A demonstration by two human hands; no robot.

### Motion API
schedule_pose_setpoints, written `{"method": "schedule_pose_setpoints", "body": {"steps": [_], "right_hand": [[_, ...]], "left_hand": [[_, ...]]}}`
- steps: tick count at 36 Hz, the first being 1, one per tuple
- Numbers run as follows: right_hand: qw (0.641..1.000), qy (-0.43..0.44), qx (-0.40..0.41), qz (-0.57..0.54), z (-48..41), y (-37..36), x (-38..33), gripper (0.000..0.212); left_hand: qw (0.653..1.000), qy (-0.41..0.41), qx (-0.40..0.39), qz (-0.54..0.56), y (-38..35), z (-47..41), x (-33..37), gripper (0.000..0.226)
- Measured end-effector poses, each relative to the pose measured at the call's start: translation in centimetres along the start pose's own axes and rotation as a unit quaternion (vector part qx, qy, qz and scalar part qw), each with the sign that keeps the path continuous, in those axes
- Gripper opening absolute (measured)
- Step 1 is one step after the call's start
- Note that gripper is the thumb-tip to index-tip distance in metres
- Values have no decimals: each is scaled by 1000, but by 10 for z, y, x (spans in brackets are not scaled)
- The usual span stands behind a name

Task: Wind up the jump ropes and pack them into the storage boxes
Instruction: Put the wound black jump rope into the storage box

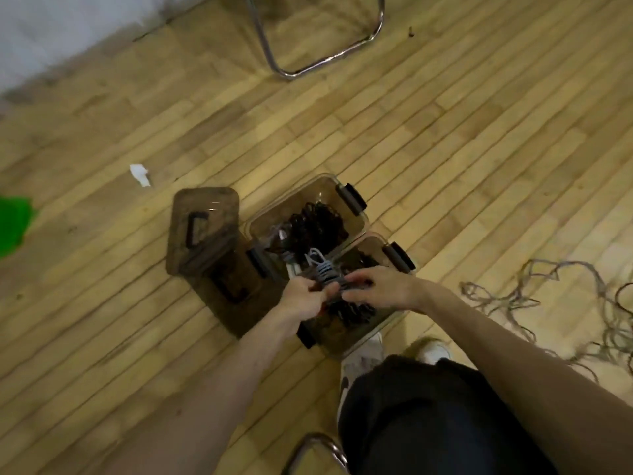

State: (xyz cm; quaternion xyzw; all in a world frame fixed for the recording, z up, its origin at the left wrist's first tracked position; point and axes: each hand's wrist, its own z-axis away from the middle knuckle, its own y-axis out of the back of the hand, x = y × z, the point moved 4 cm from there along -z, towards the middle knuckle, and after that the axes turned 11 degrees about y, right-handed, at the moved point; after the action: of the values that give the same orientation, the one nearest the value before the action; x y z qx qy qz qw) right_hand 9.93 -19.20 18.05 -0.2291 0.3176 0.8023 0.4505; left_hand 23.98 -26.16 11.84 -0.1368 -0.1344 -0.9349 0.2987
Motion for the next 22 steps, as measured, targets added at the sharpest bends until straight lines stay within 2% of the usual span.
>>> {"method": "schedule_pose_setpoints", "body": {"steps": [4, 7, 8, 12, 17, 19, 22], "right_hand": [[998, -14, -58, -13, -50, -29, 52, 41], [995, -26, -93, -6, -81, -54, 82, 17], [994, -33, -101, -7, -89, -62, 89, 16], [993, -49, -94, -47, -112, -86, 110, 34], [991, -65, -97, -60, -129, -97, 119, 27], [992, -66, -95, -47, -131, -101, 124, 17], [995, -65, -71, -32, -133, -101, 126, 13]], "left_hand": [[995, 80, 34, -56, -21, -63, -35, 42], [987, 98, 58, -115, -28, -93, -50, 58], [983, 108, 64, -131, -29, -96, -50, 53], [968, 126, 89, -198, -40, -119, -44, 28], [946, 131, 100, -278, -50, -135, -41, 22], [938, 131, 108, -301, -54, -139, -39, 20], [924, 81, 141, -345, -57, -140, -37, 6]]}}
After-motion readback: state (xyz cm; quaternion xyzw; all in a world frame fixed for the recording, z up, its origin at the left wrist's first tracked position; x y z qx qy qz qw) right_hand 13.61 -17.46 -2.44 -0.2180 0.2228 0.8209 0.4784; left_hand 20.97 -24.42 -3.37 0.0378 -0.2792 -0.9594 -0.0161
